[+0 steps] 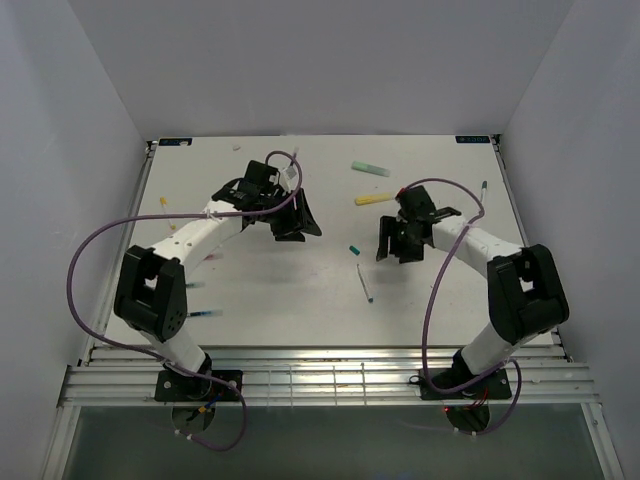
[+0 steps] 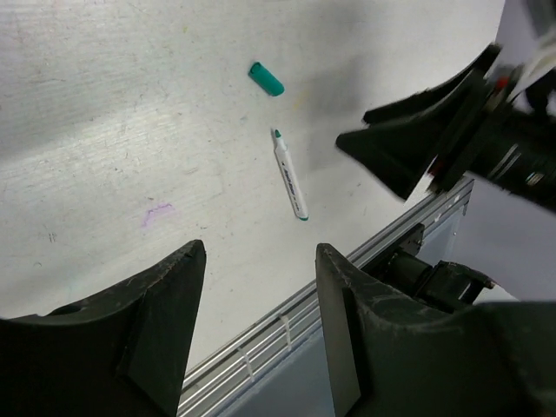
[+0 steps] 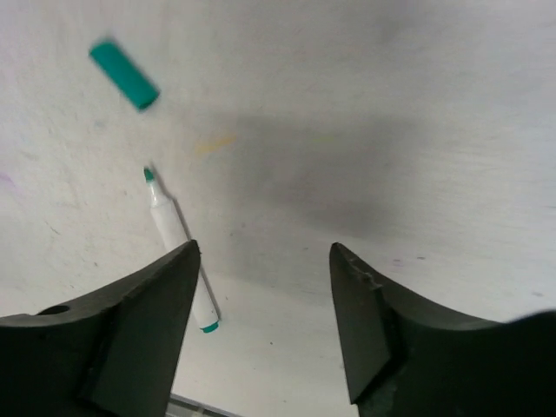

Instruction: Open the pen caps

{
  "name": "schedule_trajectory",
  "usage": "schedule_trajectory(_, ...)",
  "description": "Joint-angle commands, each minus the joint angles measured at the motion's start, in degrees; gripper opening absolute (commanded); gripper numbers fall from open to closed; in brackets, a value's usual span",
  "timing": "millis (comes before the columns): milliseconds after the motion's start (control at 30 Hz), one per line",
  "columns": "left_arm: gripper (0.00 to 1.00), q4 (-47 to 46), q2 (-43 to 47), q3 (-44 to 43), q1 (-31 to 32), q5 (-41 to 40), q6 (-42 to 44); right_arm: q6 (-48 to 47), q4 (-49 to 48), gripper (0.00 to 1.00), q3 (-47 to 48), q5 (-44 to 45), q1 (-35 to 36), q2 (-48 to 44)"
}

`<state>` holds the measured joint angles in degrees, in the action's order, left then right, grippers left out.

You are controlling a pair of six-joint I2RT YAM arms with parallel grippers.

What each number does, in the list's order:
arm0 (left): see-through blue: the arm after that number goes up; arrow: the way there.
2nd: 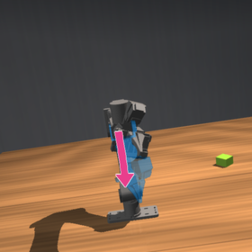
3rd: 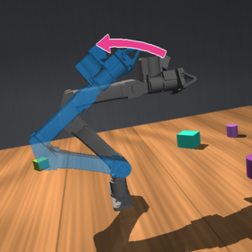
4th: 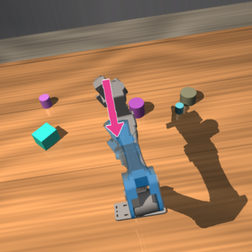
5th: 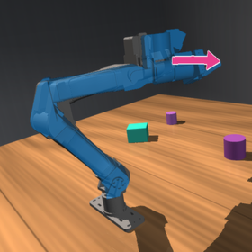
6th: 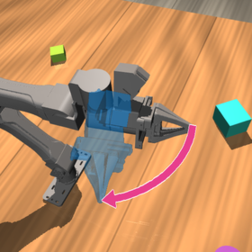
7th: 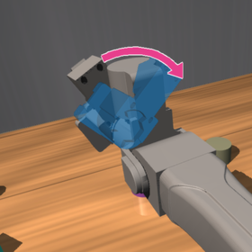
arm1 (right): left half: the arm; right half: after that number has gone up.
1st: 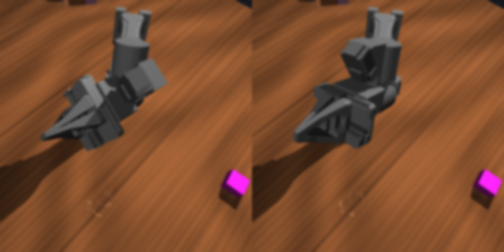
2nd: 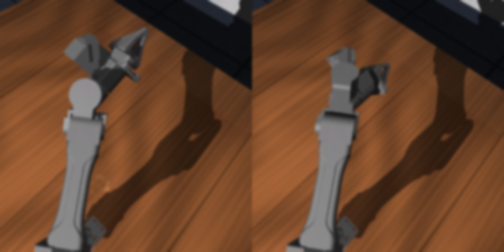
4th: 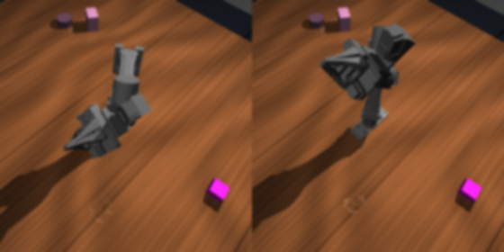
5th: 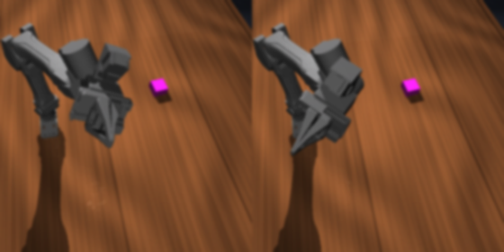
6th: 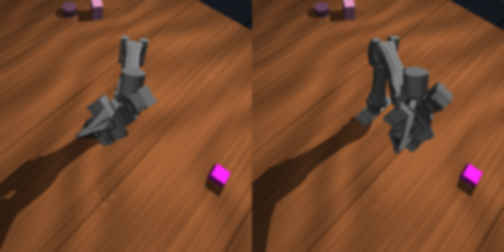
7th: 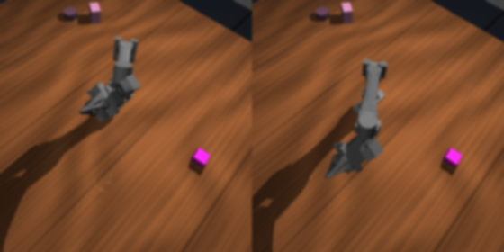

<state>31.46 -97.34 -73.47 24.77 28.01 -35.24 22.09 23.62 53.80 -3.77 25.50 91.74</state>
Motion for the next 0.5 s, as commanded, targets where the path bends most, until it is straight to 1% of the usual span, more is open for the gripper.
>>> schedule_trajectory(0,0.64,0.18,6.27,0.96,0.19,-1.03,2.46,1.02,6.26,0.70,11.04,5.36,-8.95,-2.02)
schedule_trajectory(33,0.65,0.26,6.98,1.05,0.19,-0.94,2.72,1.38,6.70,0.71,13.67,5.09,-11.32,0.25)
schedule_trajectory(67,0.65,0.00,7.77,1.14,0.27,-0.77,2.72,1.55,7.23,0.72,18.83,5.09,-15.26,1.67)
schedule_trajectory(100,0.66,-0.26,8.48,1.66,0.27,-0.50,2.90,1.73,8.36,0.73,21.41,5.52,-16.78,3.16)
schedule_trajectory(167,0.66,-1.66,10.58,2.37,0.27,0.46,3.08,1.91,9.95,0.75,27.90,9.21,-20.46,7.30)
schedule_trajectory(267,0.67,-4.55,13.75,5.09,0.27,0.99,3.08,1.12,10.31,0.79,31.70,10.97,-24.77,11.26)
schedule_trajectory(367,0.69,-7.11,15.68,7.81,0.27,1.52,2.90,-1.16,10.31,0.80,33.64,13.87,-28.73,14.68)
schedule_trajectory(467,0.69,-8.34,16.65,9.75,0.19,2.49,2.90,-3.45,9.87,0.80,35.58,18.00,-30.94,17.93)
